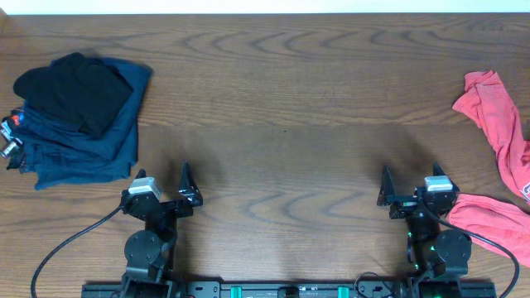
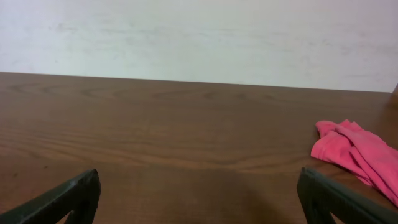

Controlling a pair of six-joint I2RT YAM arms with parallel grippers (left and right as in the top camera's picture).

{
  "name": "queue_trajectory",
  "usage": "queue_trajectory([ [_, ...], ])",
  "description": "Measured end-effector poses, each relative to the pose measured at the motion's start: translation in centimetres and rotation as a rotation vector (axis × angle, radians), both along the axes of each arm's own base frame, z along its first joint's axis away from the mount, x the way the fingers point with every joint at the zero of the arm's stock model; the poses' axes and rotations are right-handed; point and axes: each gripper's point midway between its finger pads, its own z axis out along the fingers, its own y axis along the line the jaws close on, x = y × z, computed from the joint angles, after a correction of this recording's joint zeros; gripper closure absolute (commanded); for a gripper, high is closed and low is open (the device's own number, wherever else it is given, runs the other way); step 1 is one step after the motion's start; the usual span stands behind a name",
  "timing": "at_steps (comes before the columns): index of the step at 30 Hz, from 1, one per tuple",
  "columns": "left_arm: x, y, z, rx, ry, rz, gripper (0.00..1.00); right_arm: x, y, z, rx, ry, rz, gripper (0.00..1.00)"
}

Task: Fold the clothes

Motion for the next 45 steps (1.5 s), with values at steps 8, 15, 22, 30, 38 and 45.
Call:
queue_trajectory([
  [8, 0.0, 0.0, 0.0, 0.000, 0.000, 0.000, 0.02, 0.0, 0.0, 0.0, 0.000, 0.000, 0.000, 0.01],
  [15, 0.0, 0.0, 0.0, 0.000, 0.000, 0.000, 0.02, 0.0, 0.0, 0.0, 0.000, 0.000, 0.000, 0.01],
  [22, 0.0, 0.0, 0.0, 0.000, 0.000, 0.000, 0.02, 0.0, 0.0, 0.0, 0.050, 0.003, -0.004, 0.01],
  [30, -0.1, -0.8, -0.3, -0.009, 0.029, -0.049, 0.02, -0.7, 0.0, -0.4, 0.103, 0.094, -0.015, 0.01],
  [38, -1.0, -2.1, -0.1, -0.024, 0.257, -0.122, 0.02, -2.6, -0.5, 2.1, 0.127, 0.324, -0.059, 0.01],
  [45, -0.9, -3.1, 3.4, -0.028, 0.486, -0.162, 0.02, -3.0, -1.3, 0.7, 0.128, 0.746, -0.138, 0.01],
])
